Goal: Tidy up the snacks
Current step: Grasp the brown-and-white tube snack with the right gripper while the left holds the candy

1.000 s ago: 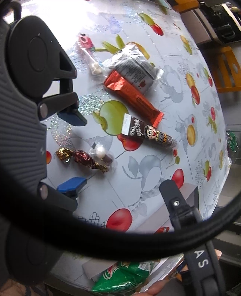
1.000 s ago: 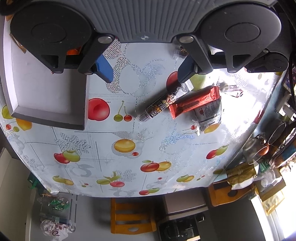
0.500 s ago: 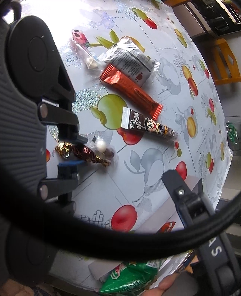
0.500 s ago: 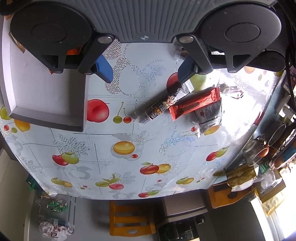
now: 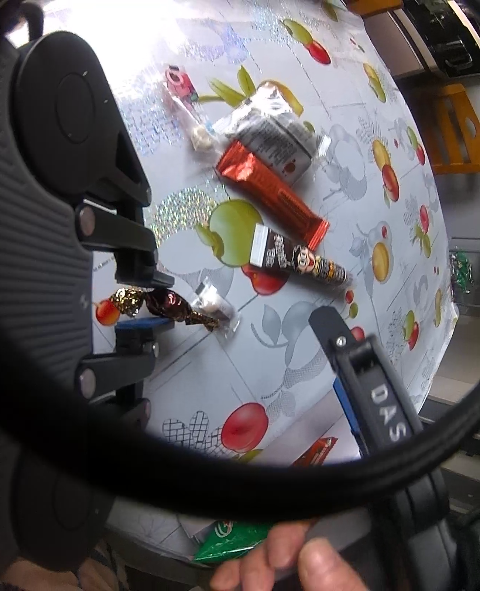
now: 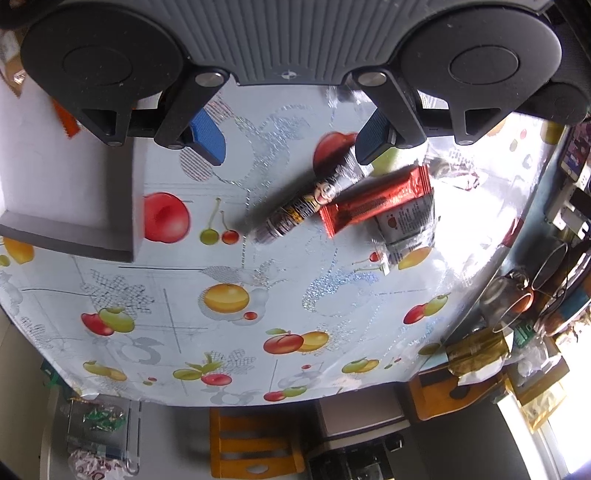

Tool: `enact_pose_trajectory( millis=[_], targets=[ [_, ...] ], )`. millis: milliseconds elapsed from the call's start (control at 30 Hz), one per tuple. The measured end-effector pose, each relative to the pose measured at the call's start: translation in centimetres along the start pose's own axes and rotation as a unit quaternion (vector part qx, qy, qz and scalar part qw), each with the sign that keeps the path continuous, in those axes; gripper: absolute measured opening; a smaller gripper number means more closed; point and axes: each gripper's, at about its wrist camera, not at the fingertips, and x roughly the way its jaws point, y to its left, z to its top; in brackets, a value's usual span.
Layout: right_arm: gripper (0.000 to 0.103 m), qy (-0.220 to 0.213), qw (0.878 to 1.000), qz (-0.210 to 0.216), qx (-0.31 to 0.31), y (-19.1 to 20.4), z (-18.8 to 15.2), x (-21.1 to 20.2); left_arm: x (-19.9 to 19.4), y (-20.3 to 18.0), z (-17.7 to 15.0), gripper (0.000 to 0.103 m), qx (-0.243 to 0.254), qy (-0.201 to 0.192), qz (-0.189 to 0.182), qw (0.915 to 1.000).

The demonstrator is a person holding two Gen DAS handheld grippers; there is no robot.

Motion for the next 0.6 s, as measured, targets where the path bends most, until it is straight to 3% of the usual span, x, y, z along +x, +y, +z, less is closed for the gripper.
enact_pose_trajectory(
  millis=[300,600],
  targets=[
    [0.074,-0.025,0.998,-0.002,0.065,0.1,2.3,2.9,-1.3,1.8,-0.5,0.013,-0.018,-0.005,0.013,0.9997],
    [0.072,-0.017,0.989,-0.052,0.139,-0.6,3.4,6.6,-1.9,3.6,-1.1,0.013,-0.028,-0.003,0.016,0.9995]
  ],
)
